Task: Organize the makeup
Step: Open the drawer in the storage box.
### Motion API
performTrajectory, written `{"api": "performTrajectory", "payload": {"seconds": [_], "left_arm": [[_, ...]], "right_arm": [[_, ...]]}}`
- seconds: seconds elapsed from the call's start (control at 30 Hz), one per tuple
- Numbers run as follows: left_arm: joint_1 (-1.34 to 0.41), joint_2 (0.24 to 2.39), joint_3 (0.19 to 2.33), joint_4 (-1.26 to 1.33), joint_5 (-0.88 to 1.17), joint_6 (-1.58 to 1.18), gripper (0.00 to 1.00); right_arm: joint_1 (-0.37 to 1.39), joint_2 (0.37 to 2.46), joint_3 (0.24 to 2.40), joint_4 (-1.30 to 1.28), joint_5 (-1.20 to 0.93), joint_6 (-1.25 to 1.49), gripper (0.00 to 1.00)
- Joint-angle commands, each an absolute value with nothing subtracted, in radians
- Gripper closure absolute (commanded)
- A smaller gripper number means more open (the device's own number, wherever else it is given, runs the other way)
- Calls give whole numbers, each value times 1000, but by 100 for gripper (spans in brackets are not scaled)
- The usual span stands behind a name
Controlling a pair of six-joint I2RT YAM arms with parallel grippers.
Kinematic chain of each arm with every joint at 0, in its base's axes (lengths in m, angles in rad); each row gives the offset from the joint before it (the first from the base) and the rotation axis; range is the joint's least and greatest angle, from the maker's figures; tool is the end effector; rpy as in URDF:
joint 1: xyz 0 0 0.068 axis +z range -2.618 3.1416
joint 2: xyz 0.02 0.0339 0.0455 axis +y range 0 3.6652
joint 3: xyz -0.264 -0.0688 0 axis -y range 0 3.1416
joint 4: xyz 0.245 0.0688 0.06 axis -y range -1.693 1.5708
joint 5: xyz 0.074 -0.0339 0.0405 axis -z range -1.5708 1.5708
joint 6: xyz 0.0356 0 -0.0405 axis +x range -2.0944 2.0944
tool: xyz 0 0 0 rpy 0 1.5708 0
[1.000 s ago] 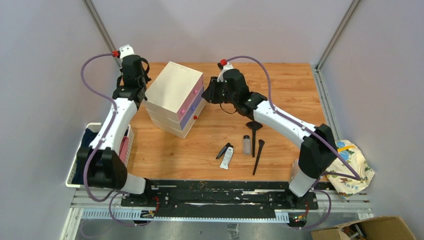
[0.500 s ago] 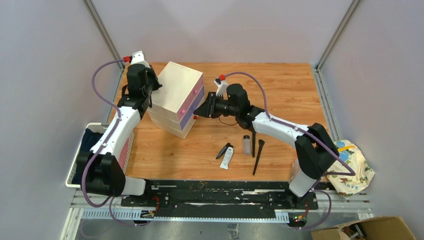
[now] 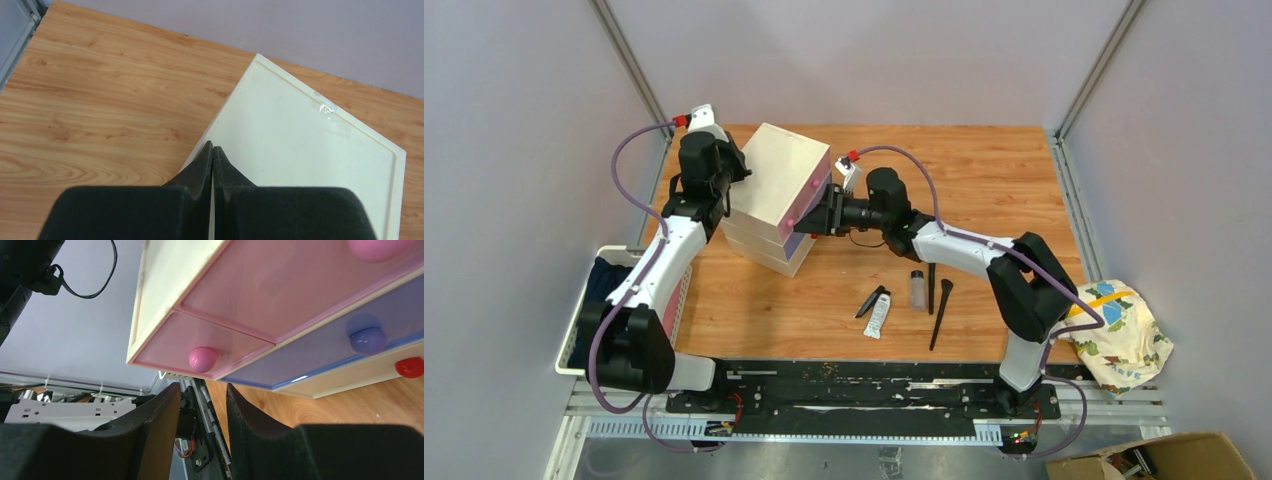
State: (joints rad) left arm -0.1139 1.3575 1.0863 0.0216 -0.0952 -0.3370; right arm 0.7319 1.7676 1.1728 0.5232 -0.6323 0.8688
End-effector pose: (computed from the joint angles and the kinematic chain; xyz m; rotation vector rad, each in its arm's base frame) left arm 0.3206 -0.0333 0.3367 -0.2702 1.8053 -0.2322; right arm 0.2914 0.2901 0.2775 -0.4374 1.8924 1.6645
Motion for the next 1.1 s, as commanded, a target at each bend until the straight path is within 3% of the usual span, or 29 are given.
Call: {"api": "performTrajectory", "payload": {"seconds": [0.0, 0.7, 0.8, 0.93, 1.07], "left_arm": [[-118, 1353, 1061, -20, -78, -337, 100], [-118, 1349, 1047, -17, -69, -327, 100], [-118, 1350, 1047, -16, -70, -326, 100], [-118, 1349, 1048, -17, -68, -326, 100], [-118, 1338, 1054, -29, -58, -328, 100]], "right_arm": [[756, 1813, 1222, 568, -670, 907, 55], [764, 1914, 1314, 666, -670, 976, 55], [764, 1922, 1325, 653, -673, 976, 60], [764, 1933, 1324, 642, -672, 984, 77], [765, 1950, 1318, 653, -686, 1005, 72]]}}
